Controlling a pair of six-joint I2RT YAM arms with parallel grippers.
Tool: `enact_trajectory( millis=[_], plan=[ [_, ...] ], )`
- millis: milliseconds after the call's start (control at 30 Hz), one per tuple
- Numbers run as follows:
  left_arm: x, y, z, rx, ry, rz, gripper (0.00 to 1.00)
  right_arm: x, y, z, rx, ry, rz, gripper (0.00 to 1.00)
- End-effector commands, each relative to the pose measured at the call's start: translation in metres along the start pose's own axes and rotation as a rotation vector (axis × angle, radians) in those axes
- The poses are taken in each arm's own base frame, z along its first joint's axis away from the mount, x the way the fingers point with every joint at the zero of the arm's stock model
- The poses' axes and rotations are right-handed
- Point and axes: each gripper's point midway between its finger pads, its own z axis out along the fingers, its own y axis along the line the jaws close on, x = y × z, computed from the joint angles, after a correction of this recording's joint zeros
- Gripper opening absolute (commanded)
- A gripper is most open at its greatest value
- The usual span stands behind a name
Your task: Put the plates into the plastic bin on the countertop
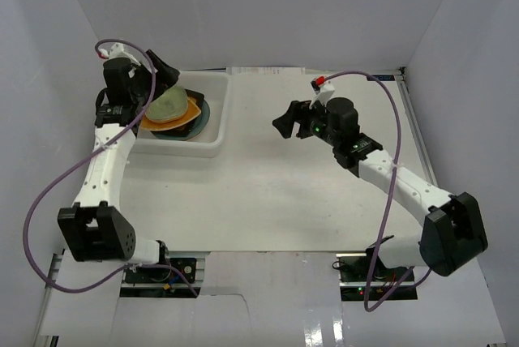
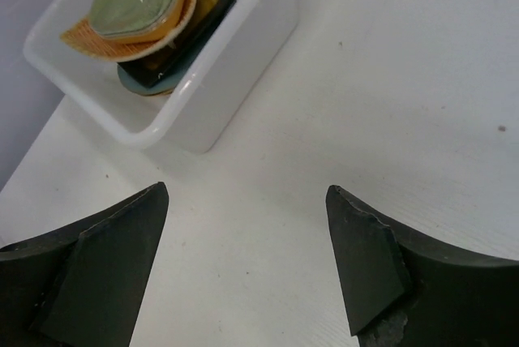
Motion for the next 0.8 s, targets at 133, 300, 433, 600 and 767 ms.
enact_trajectory(
  millis=[133, 300, 433, 600, 767],
  plan=[
    [0.087, -0.130, -0.091, 0.510, 0.115, 0.156, 0.98, -0.057, 0.014, -0.061, 0.049, -0.157, -0.066, 0.90],
    [0.122, -0.156, -0.174, 0.777, 0.146, 0.192, 0.98, -0.082, 0.012, -0.114, 0.132, -0.277, -0.087, 0.90],
    [0.134, -0.138, -0.211, 0.816, 0.134, 0.190, 0.98, -0.090, 0.007, -0.167, 0.197, -0.381, -0.092, 0.90],
    [0.124, -0.124, -0.252, 0.846, 0.025, 0.217, 0.98, -0.076, -0.001, -0.190, 0.226, -0.414, -0.090, 0.90],
    [0.117, -0.123, -0.258, 0.828, 0.009, 0.228, 0.98, -0.082, 0.008, -0.193, 0.191, -0.420, -0.111, 0.90]
  ],
)
